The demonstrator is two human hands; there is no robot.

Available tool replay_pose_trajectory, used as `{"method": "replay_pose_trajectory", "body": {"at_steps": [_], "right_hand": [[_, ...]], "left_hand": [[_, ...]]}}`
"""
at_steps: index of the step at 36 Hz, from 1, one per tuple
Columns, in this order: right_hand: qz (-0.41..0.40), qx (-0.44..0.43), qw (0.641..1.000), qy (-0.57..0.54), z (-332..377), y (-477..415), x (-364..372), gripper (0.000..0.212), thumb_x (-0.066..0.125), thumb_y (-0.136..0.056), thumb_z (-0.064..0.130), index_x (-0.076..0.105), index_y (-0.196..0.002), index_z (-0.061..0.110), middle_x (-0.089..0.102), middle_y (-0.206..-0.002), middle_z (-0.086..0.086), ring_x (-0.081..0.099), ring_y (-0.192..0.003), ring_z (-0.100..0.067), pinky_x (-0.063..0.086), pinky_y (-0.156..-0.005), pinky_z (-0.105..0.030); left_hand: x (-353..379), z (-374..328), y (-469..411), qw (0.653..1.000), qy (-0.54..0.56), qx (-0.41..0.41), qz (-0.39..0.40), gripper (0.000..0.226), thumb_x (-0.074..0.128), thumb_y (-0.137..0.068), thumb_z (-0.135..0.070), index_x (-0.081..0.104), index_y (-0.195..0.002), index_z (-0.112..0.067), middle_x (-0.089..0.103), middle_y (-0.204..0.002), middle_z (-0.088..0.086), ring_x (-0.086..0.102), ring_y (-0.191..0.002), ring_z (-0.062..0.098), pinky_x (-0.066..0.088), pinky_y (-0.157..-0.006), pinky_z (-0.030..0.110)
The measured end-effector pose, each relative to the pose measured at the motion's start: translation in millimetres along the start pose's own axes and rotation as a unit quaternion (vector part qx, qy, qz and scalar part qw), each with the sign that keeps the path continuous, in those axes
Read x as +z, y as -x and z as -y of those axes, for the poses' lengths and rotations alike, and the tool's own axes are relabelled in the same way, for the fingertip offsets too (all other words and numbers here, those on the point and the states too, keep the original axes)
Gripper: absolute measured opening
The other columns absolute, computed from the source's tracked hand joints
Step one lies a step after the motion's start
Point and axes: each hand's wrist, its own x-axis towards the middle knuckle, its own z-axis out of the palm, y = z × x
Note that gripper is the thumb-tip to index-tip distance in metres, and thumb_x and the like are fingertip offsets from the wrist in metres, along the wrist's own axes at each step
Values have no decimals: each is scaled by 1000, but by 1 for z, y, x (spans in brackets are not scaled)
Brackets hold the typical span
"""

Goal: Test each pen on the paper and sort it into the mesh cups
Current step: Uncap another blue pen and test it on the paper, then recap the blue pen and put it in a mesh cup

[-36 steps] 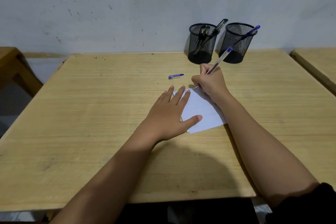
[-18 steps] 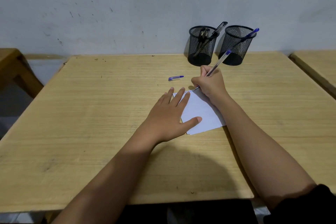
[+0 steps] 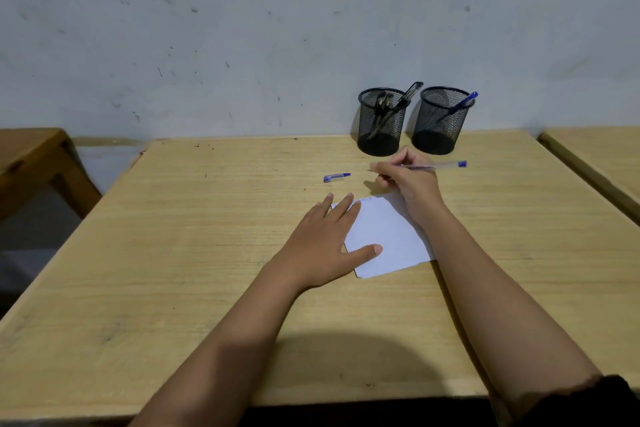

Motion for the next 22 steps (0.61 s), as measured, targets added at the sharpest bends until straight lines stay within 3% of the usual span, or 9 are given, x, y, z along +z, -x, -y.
{"method": "replay_pose_trajectory", "body": {"at_steps": [3, 6, 13, 16, 18, 20, 22], "right_hand": [[21, 6, 1000, 4, 1, 1, -3, 16, 72, -74, -3, 57, -78, -1, 62, -71, -17, 62, -54, -12, 54, -57, -17], [46, 17, 999, -2, 8, 2, -4, 22, 70, -73, -6, 61, -92, -12, 65, -79, -19, 68, -64, -15, 57, -64, -18], [59, 2, 998, 26, 28, 0, -17, 12, 70, -72, -11, 63, -78, -4, 71, -64, -7, 70, -62, -17, 58, -65, -20], [54, 2, 998, 13, 37, 1, -22, 13, 71, -70, -11, 63, -79, -6, 71, -64, -9, 70, -61, -18, 58, -64, -21], [53, 5, 999, 11, 43, 0, -24, 13, 71, -70, -11, 63, -78, -4, 71, -64, -9, 70, -61, -18, 57, -64, -20], [51, 2, 999, 12, 47, 0, -25, 13, 71, -70, -11, 64, -75, -1, 71, -63, -7, 70, -60, -17, 58, -65, -20], [54, -4, 998, 9, 50, -1, -26, 14, 71, -70, -11, 65, -74, 1, 72, -65, -7, 70, -62, -17, 58, -67, -21]], "left_hand": [[-3, 0, 1, 1000, 13, 5, 1, 77, 37, -90, -60, 8, -151, -23, -2, -159, -9, -10, -146, 14, -1, -117, 31], [-6, 0, 2, 1000, 23, 18, -6, 74, 42, -91, -56, 14, -150, -21, 3, -159, -6, -5, -146, 12, 1, -118, 32], [-13, 3, 1, 995, 82, 57, 15, 78, 55, -87, -52, 18, -149, -23, 3, -158, -9, -7, -144, 3, -8, -114, 24], [-21, 6, -7, 991, 124, 51, -14, 79, 56, -84, -56, 23, -148, -22, 7, -157, -13, 0, -144, 1, 1, -117, 26], [-30, 9, -15, 987, 152, 32, -50, 67, 53, -88, -51, 34, -143, -18, 14, -153, -16, 13, -140, 0, 14, -115, 24], [-41, 12, -24, 982, 167, -4, -85, 38, 48, -95, -38, 46, -128, -21, 33, -132, -24, 35, -122, 5, 24, -99, 16], [-49, 16, -36, 983, 137, -38, -115, 19, 42, -98, -27, 50, -109, -13, 49, -110, -17, 44, -107, 15, 28, -83, 20]]}}
